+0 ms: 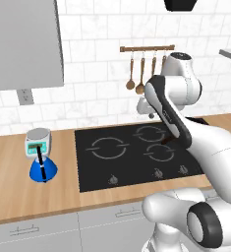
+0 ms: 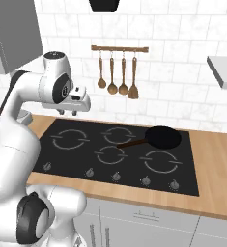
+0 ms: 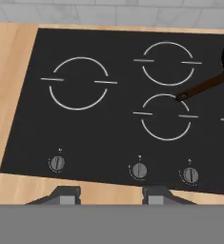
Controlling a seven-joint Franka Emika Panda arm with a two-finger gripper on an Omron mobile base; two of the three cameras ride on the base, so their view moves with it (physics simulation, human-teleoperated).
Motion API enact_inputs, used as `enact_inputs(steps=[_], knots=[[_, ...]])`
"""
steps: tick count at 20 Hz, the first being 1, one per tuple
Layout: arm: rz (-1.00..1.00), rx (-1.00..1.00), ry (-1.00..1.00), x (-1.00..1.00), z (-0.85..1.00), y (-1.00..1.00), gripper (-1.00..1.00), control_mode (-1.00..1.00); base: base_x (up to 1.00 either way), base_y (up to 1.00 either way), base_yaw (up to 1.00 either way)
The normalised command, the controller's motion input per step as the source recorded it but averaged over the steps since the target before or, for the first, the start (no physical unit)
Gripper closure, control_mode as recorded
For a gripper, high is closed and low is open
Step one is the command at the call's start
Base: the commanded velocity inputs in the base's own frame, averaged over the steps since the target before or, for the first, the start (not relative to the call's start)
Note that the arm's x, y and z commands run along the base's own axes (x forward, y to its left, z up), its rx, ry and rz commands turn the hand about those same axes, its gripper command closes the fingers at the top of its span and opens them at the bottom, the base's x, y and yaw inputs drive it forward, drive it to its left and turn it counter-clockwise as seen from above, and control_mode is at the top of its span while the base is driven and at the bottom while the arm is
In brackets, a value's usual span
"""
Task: Pick the kettle from the counter and place it on a stove burner. Then turn the burner on.
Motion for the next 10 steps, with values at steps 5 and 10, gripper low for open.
enact_inputs(steps=[5, 10], knots=[[-0.01, 0.0, -0.09, -0.01, 0.03, 0.43, -1.0, -1.0, 0.0, 0.0, 0.0], [0.04, 0.0, -0.03, -0.39, 0.0, 1.0, -1.0, -1.0, 0.0, 0.0, 0.0]])
